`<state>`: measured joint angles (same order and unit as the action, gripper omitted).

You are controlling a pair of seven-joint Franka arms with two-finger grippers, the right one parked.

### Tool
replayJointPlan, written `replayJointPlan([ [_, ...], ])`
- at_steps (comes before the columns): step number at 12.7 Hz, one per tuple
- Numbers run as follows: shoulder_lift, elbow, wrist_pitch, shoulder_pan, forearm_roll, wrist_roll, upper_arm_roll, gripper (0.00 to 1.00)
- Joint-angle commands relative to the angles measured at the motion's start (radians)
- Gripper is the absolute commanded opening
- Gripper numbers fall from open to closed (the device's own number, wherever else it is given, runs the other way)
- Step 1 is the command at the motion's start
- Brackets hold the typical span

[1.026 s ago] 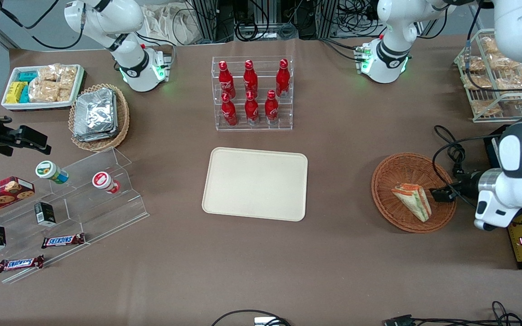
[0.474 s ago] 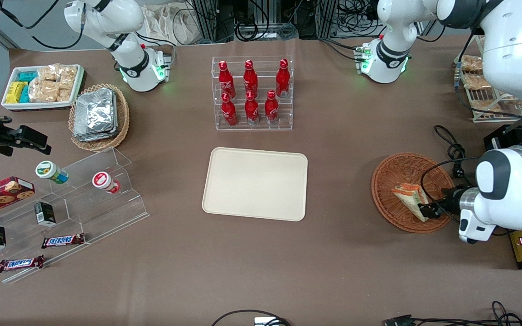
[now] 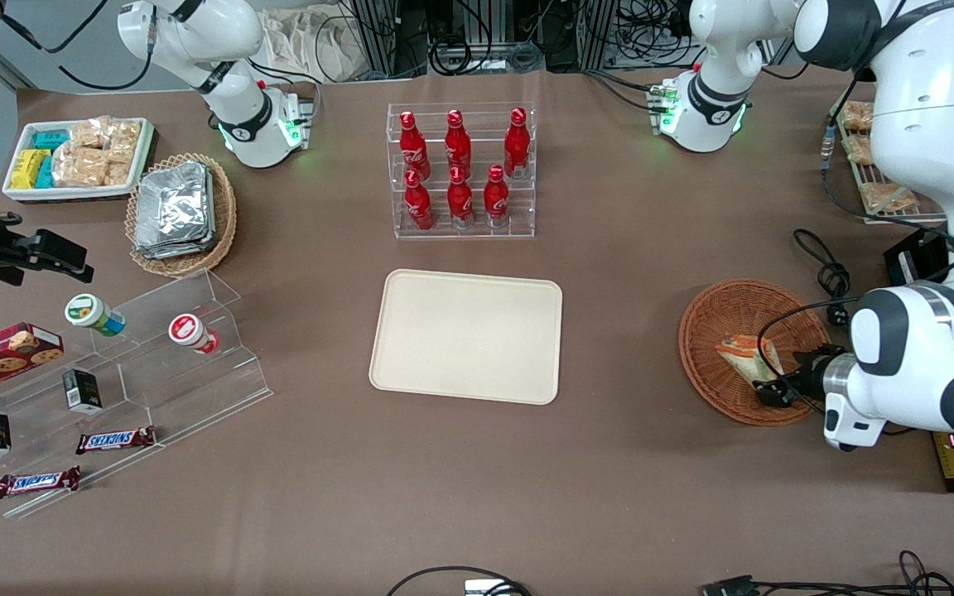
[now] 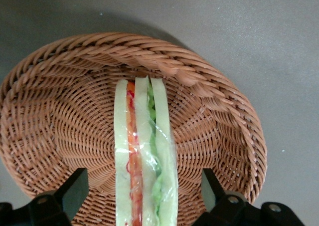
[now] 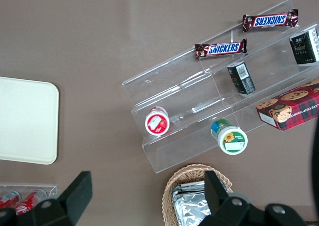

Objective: Place sandwich from basket to tray
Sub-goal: 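Close the left gripper on the sandwich's wrapped edge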

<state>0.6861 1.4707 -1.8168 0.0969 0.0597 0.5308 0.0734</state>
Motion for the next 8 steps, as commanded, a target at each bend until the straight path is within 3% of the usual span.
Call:
replayJointPlan([
  [1,0.015,-0.024,0.011,-0.006,0.011,0.018,0.005,1.0],
  [8,0.006,0.036,0.022,-0.019,0.022,0.02,0.012,1.0],
])
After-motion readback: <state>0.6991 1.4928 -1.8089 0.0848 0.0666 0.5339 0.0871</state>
